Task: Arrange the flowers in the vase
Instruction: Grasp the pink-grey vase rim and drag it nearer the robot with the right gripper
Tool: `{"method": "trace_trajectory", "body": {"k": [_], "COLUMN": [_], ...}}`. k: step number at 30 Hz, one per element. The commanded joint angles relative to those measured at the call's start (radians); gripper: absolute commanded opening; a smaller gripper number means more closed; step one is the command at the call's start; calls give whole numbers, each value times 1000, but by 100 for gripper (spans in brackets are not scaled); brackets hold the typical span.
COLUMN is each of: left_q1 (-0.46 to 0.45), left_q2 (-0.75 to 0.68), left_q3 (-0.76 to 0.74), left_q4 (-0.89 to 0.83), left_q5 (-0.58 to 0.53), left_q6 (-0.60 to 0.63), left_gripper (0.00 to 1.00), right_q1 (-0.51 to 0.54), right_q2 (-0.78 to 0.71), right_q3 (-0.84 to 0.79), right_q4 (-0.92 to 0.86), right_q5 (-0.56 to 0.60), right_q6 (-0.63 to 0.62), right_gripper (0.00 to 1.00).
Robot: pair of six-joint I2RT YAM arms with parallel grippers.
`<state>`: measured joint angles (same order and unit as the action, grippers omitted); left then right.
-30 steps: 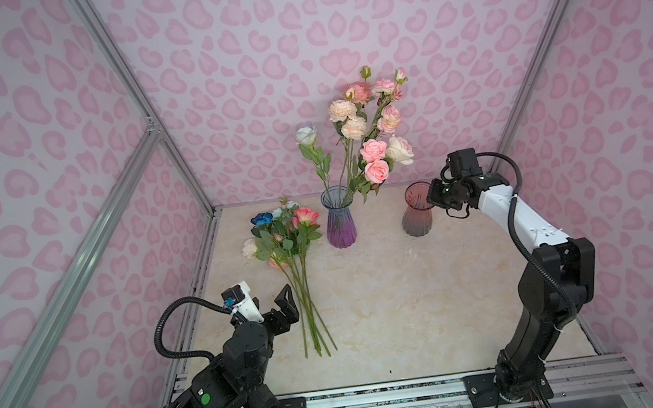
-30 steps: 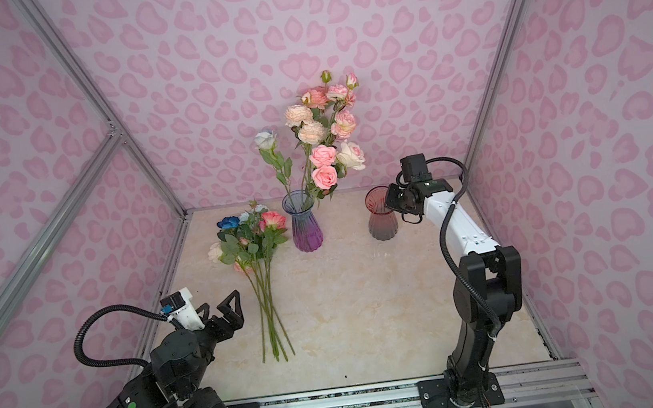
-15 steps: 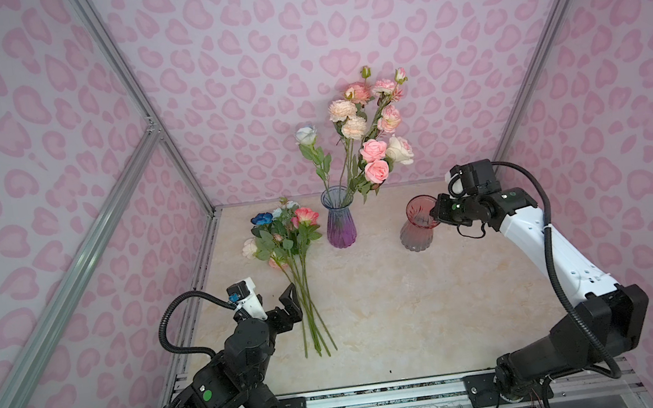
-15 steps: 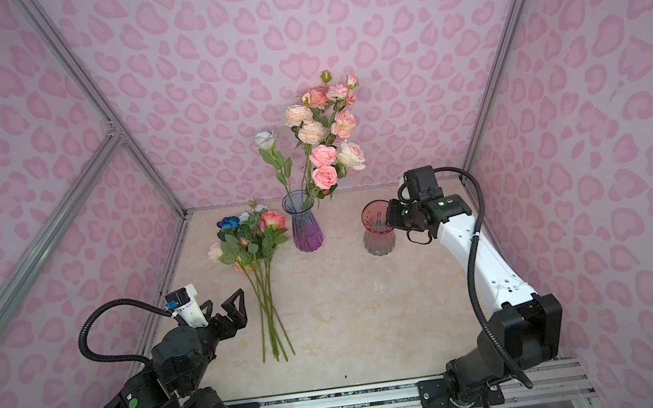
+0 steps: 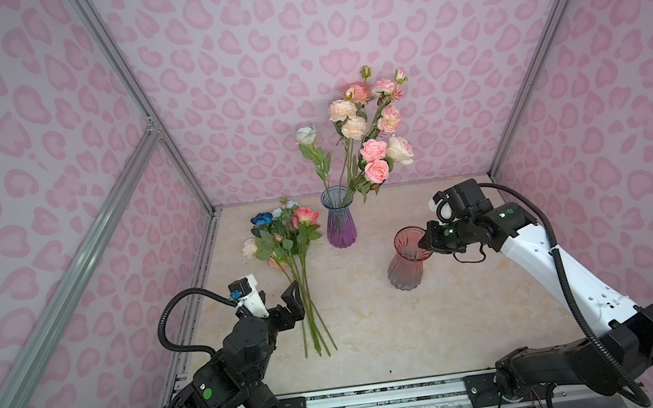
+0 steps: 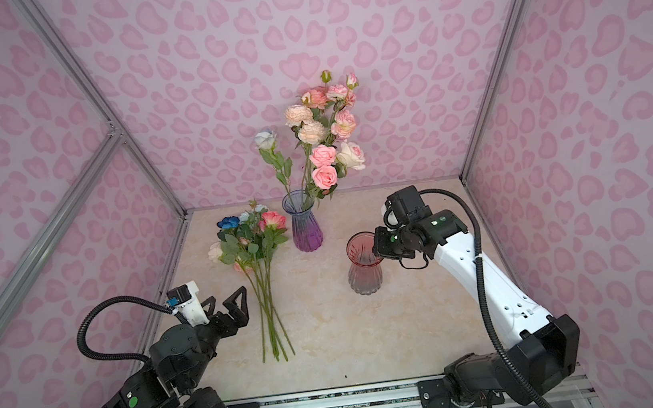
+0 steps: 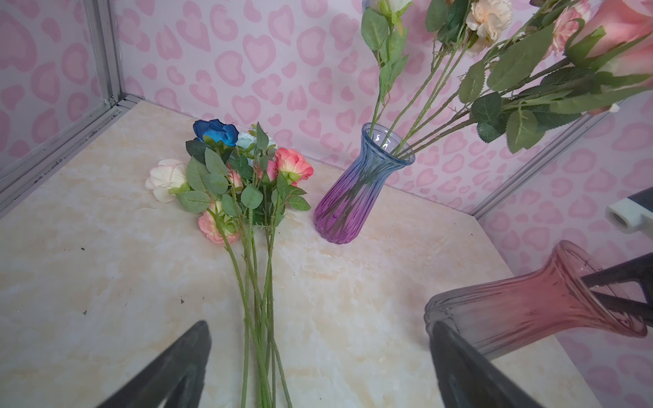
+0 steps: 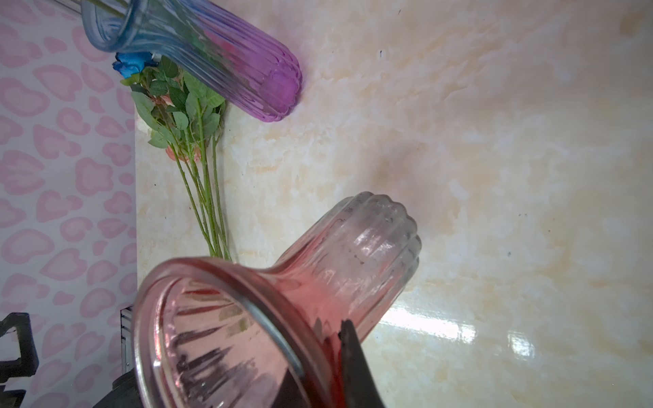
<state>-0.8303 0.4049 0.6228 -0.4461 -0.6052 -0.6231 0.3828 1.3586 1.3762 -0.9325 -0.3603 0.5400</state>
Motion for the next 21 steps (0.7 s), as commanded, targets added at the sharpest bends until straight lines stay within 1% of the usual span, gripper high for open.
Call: {"method": "trace_trajectory", "body": {"k": [1,5,9,13,15,17,20,21], "left_q1": [1,2,2,1,1,1,1,1], "left_q2": [13,39,58,58,58,54,36,30], "left_q3": [13,22,29,33,31,33,34,38], "left_q4": [30,37,37,35,35,26,27,24], "left_q5": [7,12,13,10,7,-8,-27,-32], "left_q6": [9,11,5,-1,-3,-14,-5,-3], "left_gripper": [98,98,98,98,98,97,97,97], "right_q1": [19,40,72,76,75,75,77,77], "right_q2": [19,28,43,65,81,93,109,112], "right_q3": [0,-39,-73,-52,-39,-40,-41,-36], "right_q4": [25,70,101,87,74,76,82,76], "right_q5": [-39,-63,-50,-47,-45,-51,-54,-46], "right_q6": [34,65,84,75,64,64,61,58], "right_gripper": [0,0,0,0,9,15,30,31]}}
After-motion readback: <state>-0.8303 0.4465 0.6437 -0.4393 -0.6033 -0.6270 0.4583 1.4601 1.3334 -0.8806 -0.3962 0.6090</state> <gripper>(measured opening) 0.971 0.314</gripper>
